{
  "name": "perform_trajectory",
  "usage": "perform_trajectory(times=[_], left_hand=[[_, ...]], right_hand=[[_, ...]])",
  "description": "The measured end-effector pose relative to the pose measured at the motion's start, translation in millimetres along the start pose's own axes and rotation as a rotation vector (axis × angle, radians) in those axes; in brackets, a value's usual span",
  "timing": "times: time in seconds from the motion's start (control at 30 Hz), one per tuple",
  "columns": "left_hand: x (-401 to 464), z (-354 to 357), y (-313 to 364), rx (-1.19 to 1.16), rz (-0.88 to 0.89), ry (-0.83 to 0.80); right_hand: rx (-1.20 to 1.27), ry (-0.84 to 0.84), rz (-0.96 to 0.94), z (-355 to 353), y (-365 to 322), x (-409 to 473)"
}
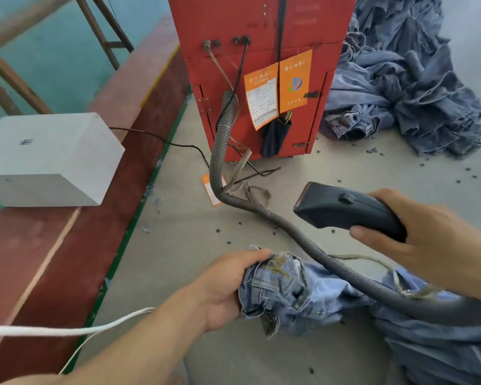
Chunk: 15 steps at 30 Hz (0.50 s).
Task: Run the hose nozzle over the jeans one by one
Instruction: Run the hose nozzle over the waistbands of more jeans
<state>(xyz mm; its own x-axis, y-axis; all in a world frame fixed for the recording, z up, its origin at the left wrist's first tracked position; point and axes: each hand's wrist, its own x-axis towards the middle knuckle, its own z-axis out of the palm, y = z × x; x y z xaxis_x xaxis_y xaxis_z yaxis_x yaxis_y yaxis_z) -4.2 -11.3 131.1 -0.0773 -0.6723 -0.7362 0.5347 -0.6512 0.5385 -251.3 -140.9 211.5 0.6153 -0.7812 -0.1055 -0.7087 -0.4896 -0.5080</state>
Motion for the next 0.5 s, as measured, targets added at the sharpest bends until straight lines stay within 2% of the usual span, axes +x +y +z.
perform_trajectory(times=[0.1,0.17,0.27,0.5], left_hand=[[8.0,-6.7,1.0,-0.166,0.104,0.093],[8.3,-9.0,6.8,-0.240,0.169,0.093],[4.9,-6.9,12.4,-0.225,0.163,-0.002],[4.6,-7.1,19.4,-0.236,0.180,-0.340]], right_hand=[[0.045,-0.013,-0.012,-7.0,-1.8,-1.3],[0.029,-0.009,-0.048,-6.1,-0.5,-2.4],[-0.016,-0.036,-0.090,-0.9,-2.5,-6.4],[-0.072,-0.145,-0.174,18.5,-14.9,-14.9]])
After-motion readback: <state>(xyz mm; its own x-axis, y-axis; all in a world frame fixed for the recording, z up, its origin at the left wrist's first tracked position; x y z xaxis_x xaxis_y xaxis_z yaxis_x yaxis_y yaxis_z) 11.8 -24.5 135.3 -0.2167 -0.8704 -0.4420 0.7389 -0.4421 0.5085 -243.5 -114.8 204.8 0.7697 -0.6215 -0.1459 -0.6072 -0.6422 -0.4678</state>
